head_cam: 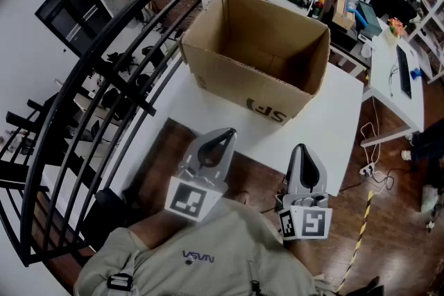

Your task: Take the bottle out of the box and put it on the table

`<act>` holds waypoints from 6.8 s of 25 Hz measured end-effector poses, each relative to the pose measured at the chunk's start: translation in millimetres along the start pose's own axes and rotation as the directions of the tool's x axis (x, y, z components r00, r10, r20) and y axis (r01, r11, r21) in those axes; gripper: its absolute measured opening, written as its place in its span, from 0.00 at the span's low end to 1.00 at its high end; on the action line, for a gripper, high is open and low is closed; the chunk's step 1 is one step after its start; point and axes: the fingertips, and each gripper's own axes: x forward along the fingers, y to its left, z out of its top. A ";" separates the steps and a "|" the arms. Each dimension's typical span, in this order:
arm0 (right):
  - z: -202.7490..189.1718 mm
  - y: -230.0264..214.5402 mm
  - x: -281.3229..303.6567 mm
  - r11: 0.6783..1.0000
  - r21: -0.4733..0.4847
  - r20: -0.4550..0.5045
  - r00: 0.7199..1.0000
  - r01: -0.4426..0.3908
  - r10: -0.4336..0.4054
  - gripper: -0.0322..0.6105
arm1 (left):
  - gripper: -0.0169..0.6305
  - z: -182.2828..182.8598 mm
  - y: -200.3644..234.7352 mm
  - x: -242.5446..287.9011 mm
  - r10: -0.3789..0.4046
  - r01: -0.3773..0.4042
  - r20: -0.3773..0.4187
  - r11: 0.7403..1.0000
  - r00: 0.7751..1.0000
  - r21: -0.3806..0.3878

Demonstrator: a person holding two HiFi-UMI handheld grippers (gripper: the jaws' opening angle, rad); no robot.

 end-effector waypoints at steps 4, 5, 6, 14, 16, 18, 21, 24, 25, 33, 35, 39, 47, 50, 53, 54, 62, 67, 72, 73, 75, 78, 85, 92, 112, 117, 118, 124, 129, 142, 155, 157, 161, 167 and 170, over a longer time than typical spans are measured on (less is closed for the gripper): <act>21.5 6.7 47.0 0.997 -0.079 -0.008 1.000 -0.021 0.020 0.05 | 0.04 11.8 45.9 29.6 0.012 -0.013 0.017 1.000 1.000 0.019; 27.8 9.5 60.7 0.995 -0.098 -0.005 1.000 -0.024 0.024 0.05 | 0.05 17.5 59.1 38.2 0.009 -0.010 0.029 1.000 1.000 0.024; 34.9 13.6 74.2 0.993 -0.117 0.000 1.000 -0.028 0.028 0.05 | 0.06 24.1 72.5 45.6 0.004 -0.005 0.043 1.000 0.999 0.028; 118.0 43.5 178.7 0.950 -0.309 0.031 0.999 -0.032 0.044 0.14 | 0.14 68.6 158.6 111.7 -0.106 0.100 0.092 0.993 0.990 0.065; 132.0 42.0 195.0 0.944 -0.329 0.035 0.998 -0.029 0.043 0.14 | 0.14 80.4 166.1 124.9 -0.128 0.119 0.117 0.990 0.985 0.076; 142.3 38.0 206.8 0.937 -0.349 0.037 0.998 -0.030 0.046 0.15 | 0.14 86.1 168.2 136.5 -0.135 0.125 0.131 0.989 0.982 0.082; 154.2 36.3 231.3 0.933 -0.357 0.030 0.997 -0.052 0.067 0.15 | 0.14 91.9 179.3 157.8 -0.127 0.117 0.143 0.990 0.981 0.077; 159.6 39.0 258.6 0.927 -0.365 0.017 0.996 -0.079 0.092 0.15 | 0.14 96.6 196.4 175.8 -0.111 0.099 0.149 0.991 0.983 0.084; 159.8 40.2 267.3 0.925 -0.369 0.010 0.995 -0.090 0.100 0.15 | 0.14 98.8 202.1 181.2 -0.105 0.091 0.154 0.992 0.982 0.092; 129.7 23.8 335.7 0.891 -0.388 -0.137 0.971 -0.235 0.196 0.19 | 0.14 106.1 208.6 230.8 -0.051 0.033 0.132 0.990 0.990 0.134; 115.4 17.5 351.6 0.887 -0.379 -0.172 0.962 -0.264 0.213 0.20 | 0.14 107.6 212.7 244.7 -0.034 0.017 0.123 0.991 0.992 0.133; 92.1 6.3 375.2 0.881 -0.355 -0.239 0.941 -0.313 0.239 0.21 | 0.14 103.8 221.9 268.8 0.005 -0.018 0.089 0.990 0.996 0.139; 14.4 2.3 407.6 0.830 -0.322 -0.460 0.841 -0.455 0.283 0.28 | 0.18 58.0 246.7 301.8 0.070 -0.064 -0.049 0.991 0.996 0.114; -27.0 2.6 414.5 0.811 -0.296 -0.559 0.780 -0.505 0.282 0.33 | 0.19 40.4 250.8 308.3 0.077 -0.069 -0.084 0.993 0.993 0.098; -70.5 3.3 415.7 0.781 -0.275 -0.659 0.702 -0.561 0.272 0.36 | 0.20 33.4 251.8 310.1 0.080 -0.070 -0.103 0.993 0.991 0.093; -85.7 4.1 414.5 0.769 -0.262 -0.693 0.668 -0.583 0.271 0.37 | 0.20 32.6 251.8 309.9 0.080 -0.070 -0.109 0.993 0.991 0.091; -189.1 3.9 406.8 0.681 -0.168 -0.874 0.427 -0.713 0.232 0.42 | 0.21 12.5 251.9 311.5 0.074 -0.067 -0.144 0.996 0.987 0.056; -239.9 -6.5 384.1 0.667 -0.079 -0.946 0.266 -0.741 0.184 0.44 | 0.21 6.3 243.6 315.9 0.053 -0.047 -0.155 0.998 0.986 0.047; -281.4 -13.2 369.4 0.628 -0.045 -0.980 0.157 -0.777 0.125 0.49 | 0.21 4.1 244.7 313.6 0.051 -0.045 -0.154 0.998 0.987 0.042; -285.6 -16.0 367.3 0.619 -0.049 -0.983 0.146 -0.784 0.107 0.50 | 0.21 3.3 245.8 313.7 0.053 -0.047 -0.154 0.998 0.987 0.037; -293.0 -20.8 359.2 0.599 -0.044 -0.991 0.109 -0.799 0.073 0.51 | 0.21 3.5 247.4 313.7 0.054 -0.051 -0.149 0.998 0.987 0.027; -305.9 -16.8 346.0 0.584 0.010 -0.996 0.045 -0.811 0.080 0.53 | 0.21 3.9 246.6 315.1 0.047 -0.045 -0.142 0.999 0.989 0.021; -327.9 -5.4 335.0 0.536 0.034 -0.999 -0.007 -0.844 0.051 0.58 | 0.21 3.3 247.3 314.1 0.036 -0.036 -0.138 0.999 0.990 0.002; -344.8 -6.5 328.0 0.591 0.026 -0.999 -0.005 -0.807 0.037 0.62 | 0.21 2.6 245.0 312.4 0.023 -0.025 -0.133 1.000 0.991 -0.015; -312.5 -11.8 349.6 0.621 -0.039 -0.997 0.074 -0.783 0.030 0.49 | 0.21 -0.5 243.7 311.1 0.005 -0.007 -0.129 1.000 0.992 -0.012; -263.4 -5.5 377.2 0.681 -0.095 -0.967 0.230 -0.726 0.111 0.48 | 0.21 1.0 243.2 311.4 0.000 0.000 -0.124 1.000 0.992 0.005; -254.6 -3.9 379.4 0.692 -0.094 -0.959 0.251 -0.715 0.130 0.48 | 0.21 1.5 243.1 310.8 0.000 0.001 -0.122 1.000 0.993 0.007; -176.6 -4.6 397.0 0.807 -0.082 -0.853 0.460 -0.584 0.246 0.48 | 0.21 -0.1 245.8 308.5 -0.003 0.003 -0.107 1.000 0.994 0.004; -80.2 -16.2 398.1 0.890 -0.071 -0.663 0.688 -0.450 0.294 0.48 | 0.20 10.4 238.4 310.8 -0.022 0.022 -0.095 1.000 0.995 0.007; 86.5 -49.5 333.2 0.966 -0.188 -0.245 0.961 -0.179 0.131 0.49 | 0.20 42.7 189.2 301.0 -0.116 0.116 -0.018 0.993 0.993 0.006; 145.4 -90.0 229.2 0.962 -0.203 -0.065 0.978 0.182 -0.199 0.49 | 0.20 88.1 127.8 274.6 -0.328 0.331 0.098 0.943 0.940 -0.022; 148.1 -98.6 206.0 0.953 -0.211 -0.054 0.971 0.217 -0.233 0.49 | 0.21 93.3 103.7 269.8 -0.364 0.367 0.105 0.930 0.926 -0.015; 150.8 -123.3 158.4 0.932 -0.225 -0.011 0.955 0.285 -0.295 0.49 | 0.21 104.6 46.5 258.7 -0.428 0.429 0.118 0.903 0.896 0.013; 128.6 -174.1 93.5 0.906 -0.253 0.005 0.937 0.340 -0.350 0.49 | 0.21 105.8 -57.1 248.8 -0.500 0.501 0.121 0.865 0.857 0.030; 105.5 -206.3 64.5 0.897 -0.253 0.010 0.928 0.362 -0.372 0.49 | 0.21 93.3 -109.2 245.4 -0.527 0.529 0.110 0.849 0.842 0.020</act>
